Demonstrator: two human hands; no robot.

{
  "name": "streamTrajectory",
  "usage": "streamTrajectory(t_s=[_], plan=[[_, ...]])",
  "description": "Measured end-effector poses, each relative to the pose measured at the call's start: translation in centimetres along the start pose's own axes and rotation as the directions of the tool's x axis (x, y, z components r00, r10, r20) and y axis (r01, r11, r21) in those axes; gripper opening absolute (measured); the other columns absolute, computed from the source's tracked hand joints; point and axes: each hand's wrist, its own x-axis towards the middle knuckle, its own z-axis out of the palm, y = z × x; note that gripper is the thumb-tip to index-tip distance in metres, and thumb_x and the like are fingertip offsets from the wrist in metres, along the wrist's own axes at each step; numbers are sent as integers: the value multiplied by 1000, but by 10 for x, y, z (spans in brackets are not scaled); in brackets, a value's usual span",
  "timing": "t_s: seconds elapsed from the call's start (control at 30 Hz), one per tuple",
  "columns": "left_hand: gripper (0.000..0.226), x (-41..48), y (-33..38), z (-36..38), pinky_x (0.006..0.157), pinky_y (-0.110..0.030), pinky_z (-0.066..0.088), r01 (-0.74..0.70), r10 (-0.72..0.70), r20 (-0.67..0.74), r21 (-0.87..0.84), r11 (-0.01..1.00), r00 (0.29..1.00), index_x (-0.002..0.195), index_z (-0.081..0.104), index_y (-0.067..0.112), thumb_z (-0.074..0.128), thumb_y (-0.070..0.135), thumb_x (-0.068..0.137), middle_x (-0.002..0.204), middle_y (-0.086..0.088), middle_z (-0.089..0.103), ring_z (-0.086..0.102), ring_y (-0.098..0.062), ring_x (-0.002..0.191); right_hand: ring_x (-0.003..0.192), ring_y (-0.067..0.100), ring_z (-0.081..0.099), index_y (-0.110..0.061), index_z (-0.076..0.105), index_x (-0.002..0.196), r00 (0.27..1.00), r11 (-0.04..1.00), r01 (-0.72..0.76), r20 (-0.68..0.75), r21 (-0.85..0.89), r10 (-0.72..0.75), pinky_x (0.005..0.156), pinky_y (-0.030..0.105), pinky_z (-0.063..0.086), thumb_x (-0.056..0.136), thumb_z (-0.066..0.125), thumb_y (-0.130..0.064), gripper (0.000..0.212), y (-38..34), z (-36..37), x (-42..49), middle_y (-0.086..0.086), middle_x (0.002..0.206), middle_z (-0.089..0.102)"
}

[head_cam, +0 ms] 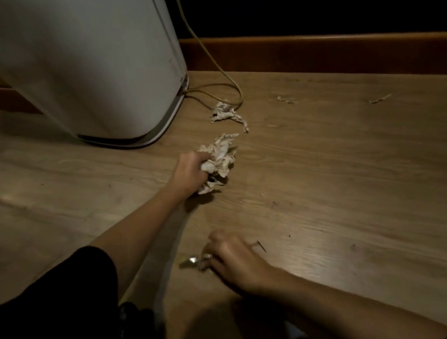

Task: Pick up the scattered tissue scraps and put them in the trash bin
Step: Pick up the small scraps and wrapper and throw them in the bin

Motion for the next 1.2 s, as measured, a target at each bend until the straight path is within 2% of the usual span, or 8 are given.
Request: streamTrajectory(t_s=[0.2,0.37,0.47,0.6,0.67,0.87,1.03,1.2], plan=[[35,-14,-30,-29,72,-28,44,101,-99,-80,22,995,992,103,70,7,63,-4,71,100,-24,72,66,-33,95,92,24,51,-8,56,101,956,926,290,110,-241,-271,72,34,47,90,53,-8,11,14,22,-19,12,101,60],[35,-6,-20,-30,72,-20,37,98,-98,-113,-2,995,989,104,70,9,62,-4,72,98,-21,73,67,-30,91,84,22,54,-9,65,86,979,996,-87,-187,5,86,74,30,43,84,56,-2,11,46,-25,-16,9,87,65],[37,4,5,-21,69,-15,37,55,-58,-94,-37,998,994,105,69,8,62,-6,72,100,-20,72,67,-28,91,68,13,58,-12,70,73,840,914,-368,-359,173,406,61,26,41,82,62,-5,14,69,-78,-17,2,70,66],[40,20,53,0,71,-18,40,-32,29,-30,-85,996,999,107,68,9,59,-8,72,105,-17,72,66,-28,97,43,-4,43,-4,66,62,643,827,-465,-521,317,561,43,14,29,77,64,1,16,97,-156,-38,-2,49,47],[44,32,83,14,73,-23,45,-95,96,2,-105,990,995,107,68,10,56,-10,70,106,-16,71,65,-28,97,47,1,37,-11,64,61,576,795,-498,-554,345,601,49,28,28,78,67,-3,19,111,-193,-56,3,52,44],[42,79,248,40,61,-22,39,-321,331,22,-196,927,943,110,67,16,58,-6,75,96,-3,70,60,-14,78,49,7,42,-6,67,71,447,770,-546,-663,330,601,48,26,30,82,68,-8,11,108,-319,-112,2,55,52],[31,110,438,29,69,-31,51,-597,585,-138,-299,745,799,97,72,10,59,-5,72,93,-12,74,66,-23,88,57,8,51,-8,71,71,286,777,-610,-873,151,395,49,24,33,79,71,-13,10,92,-449,-175,4,60,61],[13,125,612,12,63,-24,39,-757,735,-201,-275,592,648,85,69,6,61,4,75,85,-11,70,64,-25,86,49,9,43,-12,60,58,110,734,-656,-939,178,326,40,26,26,78,71,-13,22,72,-568,-251,3,52,48]])
